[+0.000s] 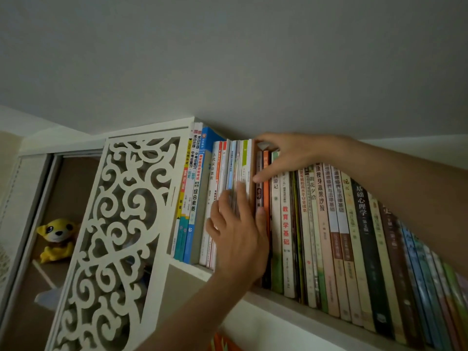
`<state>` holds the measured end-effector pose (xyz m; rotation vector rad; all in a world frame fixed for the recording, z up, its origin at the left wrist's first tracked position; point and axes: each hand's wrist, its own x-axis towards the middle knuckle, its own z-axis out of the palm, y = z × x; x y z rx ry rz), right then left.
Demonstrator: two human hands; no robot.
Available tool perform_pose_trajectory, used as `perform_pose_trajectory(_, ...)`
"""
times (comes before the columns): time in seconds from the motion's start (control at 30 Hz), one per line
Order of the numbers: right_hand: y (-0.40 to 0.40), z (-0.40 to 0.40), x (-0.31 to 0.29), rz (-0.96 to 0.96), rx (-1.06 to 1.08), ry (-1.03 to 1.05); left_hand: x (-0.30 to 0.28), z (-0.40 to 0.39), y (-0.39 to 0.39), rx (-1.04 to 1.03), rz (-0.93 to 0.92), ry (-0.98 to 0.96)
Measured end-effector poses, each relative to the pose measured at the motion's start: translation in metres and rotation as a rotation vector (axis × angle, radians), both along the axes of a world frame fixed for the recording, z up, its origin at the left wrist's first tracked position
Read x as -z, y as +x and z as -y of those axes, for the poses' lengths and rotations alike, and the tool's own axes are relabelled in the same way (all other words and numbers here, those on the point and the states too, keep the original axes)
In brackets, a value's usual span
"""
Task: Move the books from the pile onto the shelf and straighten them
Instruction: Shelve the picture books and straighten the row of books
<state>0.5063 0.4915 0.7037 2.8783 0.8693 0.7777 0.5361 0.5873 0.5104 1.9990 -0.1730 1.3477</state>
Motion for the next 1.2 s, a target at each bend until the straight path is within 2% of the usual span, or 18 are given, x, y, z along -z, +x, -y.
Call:
perform_pose_trajectory(0.17,0.009,-0.005,0.004,0.144,0.029,0.022,0.003,-0.037,-0.001,0.062,-0.141,0.25)
perform_pose_trajectory(0.27,0.016,-0.009,0.004,0.221,0.027,0.026,0.008,-0.053,-0.003,0.069,-0.124,0.327)
perform_pose_trajectory(0.4,0.025,-0.013,0.004,0.245,0.094,-0.012,0.007,-0.048,0.009,0.014,-0.014,0.263)
perform_pose_trajectory(0.63,0.024,-0.016,0.008,0.258,0.134,-0.051,0.02,-0.038,0.013,-0.006,-0.032,0.259)
perform_pose_trajectory(0.8,0.024,-0.019,0.013,0.324,0.168,-0.056,0.017,-0.049,0.017,0.014,-0.014,0.394)
perform_pose_trajectory(0.93,0.016,-0.016,0.014,0.289,0.15,-0.131,0.017,-0.052,0.021,0.021,0.043,0.449)
perform_pose_trajectory(1.1,0.012,-0.037,0.008,0.275,0.037,0.045,0.023,-0.067,0.017,0.221,0.073,0.363)
perform_pose_trajectory(1.2,0.026,-0.048,0.008,0.225,-0.036,0.073,0.029,-0.07,0.018,0.216,0.063,0.37)
